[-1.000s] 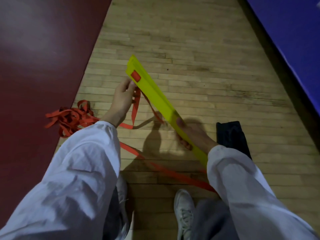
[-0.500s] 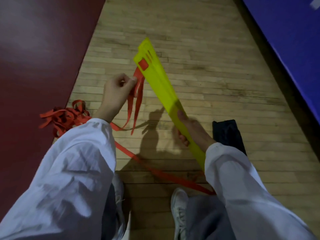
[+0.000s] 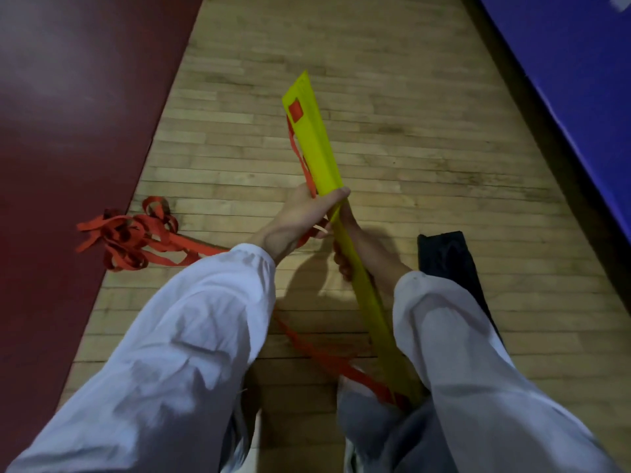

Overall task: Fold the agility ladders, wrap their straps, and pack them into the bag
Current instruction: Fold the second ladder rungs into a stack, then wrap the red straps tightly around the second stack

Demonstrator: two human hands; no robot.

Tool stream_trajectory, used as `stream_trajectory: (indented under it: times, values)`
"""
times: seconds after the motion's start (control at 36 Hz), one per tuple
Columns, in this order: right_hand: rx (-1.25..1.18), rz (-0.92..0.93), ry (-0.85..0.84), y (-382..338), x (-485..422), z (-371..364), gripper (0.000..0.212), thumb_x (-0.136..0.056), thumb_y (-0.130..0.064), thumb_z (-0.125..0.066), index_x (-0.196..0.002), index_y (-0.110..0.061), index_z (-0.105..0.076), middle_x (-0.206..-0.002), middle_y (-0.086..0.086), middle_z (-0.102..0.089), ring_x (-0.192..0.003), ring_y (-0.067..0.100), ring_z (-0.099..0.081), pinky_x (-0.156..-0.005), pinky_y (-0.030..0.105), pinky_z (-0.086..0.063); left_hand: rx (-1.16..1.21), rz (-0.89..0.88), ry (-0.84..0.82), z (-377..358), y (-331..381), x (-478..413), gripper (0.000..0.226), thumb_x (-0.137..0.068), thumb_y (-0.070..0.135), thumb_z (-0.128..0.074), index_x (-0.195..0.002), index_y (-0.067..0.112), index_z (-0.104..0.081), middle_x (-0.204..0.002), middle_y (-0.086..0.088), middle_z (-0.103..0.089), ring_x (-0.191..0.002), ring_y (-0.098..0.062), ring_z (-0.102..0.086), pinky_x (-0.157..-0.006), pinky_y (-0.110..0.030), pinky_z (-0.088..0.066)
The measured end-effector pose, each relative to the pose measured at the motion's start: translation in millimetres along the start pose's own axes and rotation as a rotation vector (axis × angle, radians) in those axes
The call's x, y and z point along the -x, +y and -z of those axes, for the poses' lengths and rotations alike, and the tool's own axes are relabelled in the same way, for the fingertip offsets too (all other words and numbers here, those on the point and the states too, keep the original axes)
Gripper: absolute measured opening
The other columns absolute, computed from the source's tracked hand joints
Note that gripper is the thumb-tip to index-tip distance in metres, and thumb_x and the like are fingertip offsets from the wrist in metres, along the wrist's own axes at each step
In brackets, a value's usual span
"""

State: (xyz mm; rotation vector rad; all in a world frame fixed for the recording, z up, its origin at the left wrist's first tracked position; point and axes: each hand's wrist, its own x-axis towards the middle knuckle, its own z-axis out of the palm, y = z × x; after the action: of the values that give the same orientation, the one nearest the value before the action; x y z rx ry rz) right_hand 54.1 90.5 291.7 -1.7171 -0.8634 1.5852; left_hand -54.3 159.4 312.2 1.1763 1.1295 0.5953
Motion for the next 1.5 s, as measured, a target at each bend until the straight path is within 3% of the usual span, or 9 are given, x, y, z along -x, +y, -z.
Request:
stream_trajectory:
  times: [0.25,0.39,0.67,0.81,0.89,1.14,1.25,1.36,1.5]
  values:
    - [-0.063,-0.218,-0.048,13.4,-6.4,-1.4,0.068,-0.086,-0.076,-0.035,-0.084,-0.011,-0.052,-0.053,0.004,-0.042,-0.046,0.016,-0.042,-0.042,0.023,-0.036,-0.060,0.084,0.135,-11.1,-20.6,-10.8,0.049,-0.073,0.046,-0.075,-0.099,0.006,-0.062,-0.074,-0.009,-0.065,-0.041,-0.013,-0.049,-0.038,-0.017,-0.034]
    - [-0.062,-0.284,-0.080,29.1,-11.6,1.8,0.057,-0.091,-0.066,-0.040,-0.072,-0.013,-0.047,-0.057,0.002,-0.043,-0.047,0.013,-0.042,-0.043,0.022,-0.038,-0.105,0.105,0.139,-14.4,-37.1,-9.5,0.037,-0.086,0.032,-0.069,-0.057,0.011,-0.057,-0.040,0.005,-0.054,-0.040,-0.014,-0.048,-0.037,-0.019,-0.034]
    - [0.108,-0.308,-0.256,30.0,4.7,14.9,0.054,-0.075,-0.065,-0.056,-0.067,-0.012,-0.050,-0.057,0.002,-0.045,-0.049,0.013,-0.043,-0.051,0.026,-0.037,-0.001,-0.029,0.312,39.1,-13.6,-21.5,0.045,-0.088,0.045,-0.065,-0.063,0.010,-0.052,-0.043,-0.004,-0.052,-0.034,-0.016,-0.050,-0.038,-0.024,-0.041]
    - [0.130,-0.135,-0.068,20.4,6.1,13.8,0.049,-0.084,-0.061,-0.058,-0.067,-0.017,-0.044,-0.052,-0.003,-0.036,-0.042,0.010,-0.032,-0.043,0.023,-0.027,0.385,0.053,0.116,48.7,-9.4,-18.5,0.051,-0.096,0.053,-0.045,-0.102,0.002,-0.047,-0.086,-0.019,-0.052,-0.044,-0.015,-0.057,-0.042,-0.025,-0.051]
    - [0.027,-0.118,-0.057,9.6,8.8,9.6,0.053,-0.083,-0.067,-0.054,-0.067,-0.018,-0.043,-0.050,-0.003,-0.034,-0.040,0.011,-0.029,-0.040,0.022,-0.024,0.494,0.197,-0.036,38.8,-3.5,-1.9,0.055,-0.097,0.059,-0.029,-0.093,0.008,-0.049,-0.077,-0.009,-0.052,-0.050,-0.018,-0.060,-0.050,-0.030,-0.057]
    - [-0.417,-0.002,-0.198,-37.8,25.4,10.8,0.062,-0.069,-0.078,-0.043,-0.063,-0.016,-0.040,-0.046,-0.003,-0.027,-0.034,0.010,-0.025,-0.036,0.018,-0.021,0.202,0.291,-0.278,-5.9,-7.3,70.8,0.050,-0.099,0.047,-0.036,-0.085,0.002,-0.053,-0.069,-0.016,-0.056,-0.053,-0.022,-0.060,-0.049,-0.028,-0.054]
    - [-0.404,0.039,-0.184,-48.1,30.0,17.4,0.065,-0.079,-0.079,-0.032,-0.063,-0.017,-0.042,-0.045,-0.004,-0.027,-0.034,0.008,-0.026,-0.034,0.017,-0.024,0.159,0.375,-0.336,-23.3,-3.4,78.9,0.057,-0.098,0.052,-0.031,-0.093,-0.001,-0.052,-0.081,-0.020,-0.054,-0.068,-0.029,-0.057,-0.078,-0.043,-0.050]
    - [-0.397,0.037,-0.159,-55.0,29.2,21.3,0.064,-0.084,-0.076,-0.035,-0.061,-0.017,-0.046,-0.049,-0.003,-0.031,-0.035,0.007,-0.029,-0.033,0.016,-0.027,-0.040,0.321,-0.443,-32.2,6.2,75.1,0.071,-0.083,0.067,-0.035,-0.108,0.004,-0.057,-0.107,-0.025,-0.064,-0.092,-0.043,-0.064,-0.083,-0.048,-0.050]
    - [-0.317,-0.036,-0.154,-52.6,25.9,25.1,0.069,-0.082,-0.080,-0.034,-0.051,-0.019,-0.041,-0.045,-0.003,-0.030,-0.035,0.011,-0.026,-0.038,0.019,-0.019,-0.251,0.239,-0.512,-31.6,-0.8,59.0,0.048,-0.098,0.045,-0.040,-0.069,0.012,-0.058,-0.041,0.010,-0.057,-0.037,0.003,-0.053,-0.045,-0.007,-0.040]
